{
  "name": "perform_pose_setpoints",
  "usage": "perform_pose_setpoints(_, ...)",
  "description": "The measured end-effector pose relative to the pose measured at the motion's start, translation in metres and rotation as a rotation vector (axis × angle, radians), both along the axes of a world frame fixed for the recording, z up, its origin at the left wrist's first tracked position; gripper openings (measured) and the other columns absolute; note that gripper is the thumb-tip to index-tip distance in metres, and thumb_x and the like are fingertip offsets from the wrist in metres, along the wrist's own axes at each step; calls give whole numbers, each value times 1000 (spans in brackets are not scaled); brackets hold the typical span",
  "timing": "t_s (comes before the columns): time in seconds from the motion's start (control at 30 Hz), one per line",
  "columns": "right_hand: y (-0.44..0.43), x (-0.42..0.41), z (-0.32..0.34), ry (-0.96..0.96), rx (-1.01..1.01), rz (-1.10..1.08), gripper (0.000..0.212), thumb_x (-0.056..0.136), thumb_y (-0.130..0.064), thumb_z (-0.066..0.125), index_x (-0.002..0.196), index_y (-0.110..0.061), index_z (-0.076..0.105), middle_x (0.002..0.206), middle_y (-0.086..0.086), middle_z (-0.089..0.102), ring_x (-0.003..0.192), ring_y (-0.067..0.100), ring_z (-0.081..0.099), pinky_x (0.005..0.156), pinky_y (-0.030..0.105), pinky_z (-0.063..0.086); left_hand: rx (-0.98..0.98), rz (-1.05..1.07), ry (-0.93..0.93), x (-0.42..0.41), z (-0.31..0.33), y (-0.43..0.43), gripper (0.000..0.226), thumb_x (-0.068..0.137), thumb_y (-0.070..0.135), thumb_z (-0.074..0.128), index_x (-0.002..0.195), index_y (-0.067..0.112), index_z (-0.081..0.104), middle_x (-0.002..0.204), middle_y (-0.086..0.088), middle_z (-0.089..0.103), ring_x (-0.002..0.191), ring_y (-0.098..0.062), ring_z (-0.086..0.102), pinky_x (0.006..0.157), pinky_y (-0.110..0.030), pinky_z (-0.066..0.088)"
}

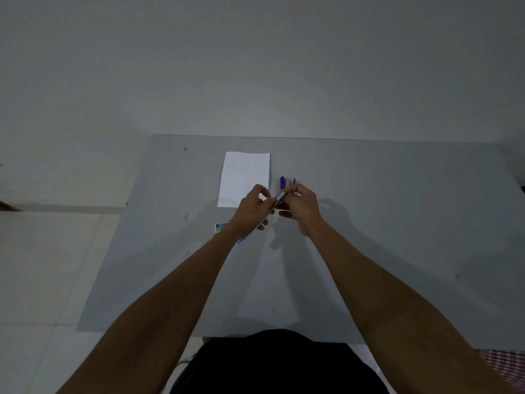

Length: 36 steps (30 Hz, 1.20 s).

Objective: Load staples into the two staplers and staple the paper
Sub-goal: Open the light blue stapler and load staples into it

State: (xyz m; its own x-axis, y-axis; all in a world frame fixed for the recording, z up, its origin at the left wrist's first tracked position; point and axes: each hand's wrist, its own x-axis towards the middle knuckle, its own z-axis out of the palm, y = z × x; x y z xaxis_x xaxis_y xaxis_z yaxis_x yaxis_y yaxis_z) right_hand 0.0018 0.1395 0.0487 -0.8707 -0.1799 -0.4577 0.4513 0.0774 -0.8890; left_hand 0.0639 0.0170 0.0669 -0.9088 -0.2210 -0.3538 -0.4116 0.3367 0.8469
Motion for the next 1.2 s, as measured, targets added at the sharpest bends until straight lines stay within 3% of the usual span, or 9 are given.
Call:
perform_pose_setpoints(0.1,2,-2,-2,-16,-7,-3,14,85,3,58,91,-10,61,90,20,72,72,28,70,64,34,58,-75,-100,119,1,-2,-2,14,98,24,50,109,20,44,91,-14,65,62,-26,64,51,-30,58)
perform_pose_setpoints(0.23,3,-3,-2,-28,-23,-24,12,85,2,61,91,-8,62,83,15,71,64,24,67,63,33,59,-126,-154,127,-2,-2,-1,14,98,21,51,112,21,48,96,-15,66,61,-22,62,48,-25,56)
perform_pose_setpoints(0.37,2,-4,-2,-18,-16,-7,13,85,2,60,94,-5,64,83,15,71,66,25,67,69,35,60,-74,-36,30,-7,-2,3,26,95,33,53,111,14,45,90,-12,69,61,-22,62,48,-26,52)
perform_pose_setpoints(0.47,1,-2,-1,-1,6,31,13,86,2,58,96,-4,63,89,18,72,74,27,70,74,39,60,-99,73,-52,-13,-5,2,35,88,43,57,102,11,55,82,-8,73,58,-22,64,52,-29,54)
perform_pose_setpoints(0.63,0,2,0,45,49,89,14,86,2,55,89,-9,63,87,12,71,76,24,70,75,40,59,-200,86,-64,-17,-5,0,45,84,46,59,86,2,69,75,-10,73,56,-22,64,58,-33,56)
perform_pose_setpoints(0.8,-3,3,0,68,44,95,17,87,3,53,85,-11,62,88,13,70,74,22,69,75,40,58,-292,102,-49,-19,-9,-1,50,80,47,57,79,-1,70,78,-19,73,60,-24,62,69,-44,59)
perform_pose_setpoints(0.97,-2,0,2,74,37,112,19,86,2,54,79,-14,61,85,11,70,74,22,69,75,39,58,-290,102,-30,-21,-7,-1,53,81,50,58,73,-1,68,72,-18,71,64,-30,66,67,-41,57)
perform_pose_setpoints(1.1,-3,0,1,66,42,127,22,85,4,53,79,-15,61,86,11,70,77,24,68,75,39,57,-351,85,-30,-25,-5,-2,51,80,48,61,51,9,45,48,-2,43,49,-17,42,51,-27,30)
perform_pose_setpoints(1.2,-3,0,1,55,39,128,24,84,5,52,78,-16,62,85,10,71,78,24,69,77,41,57,-393,71,-25,-26,-6,-3,53,80,48,61,48,12,39,45,2,35,46,-14,35,48,-26,26)
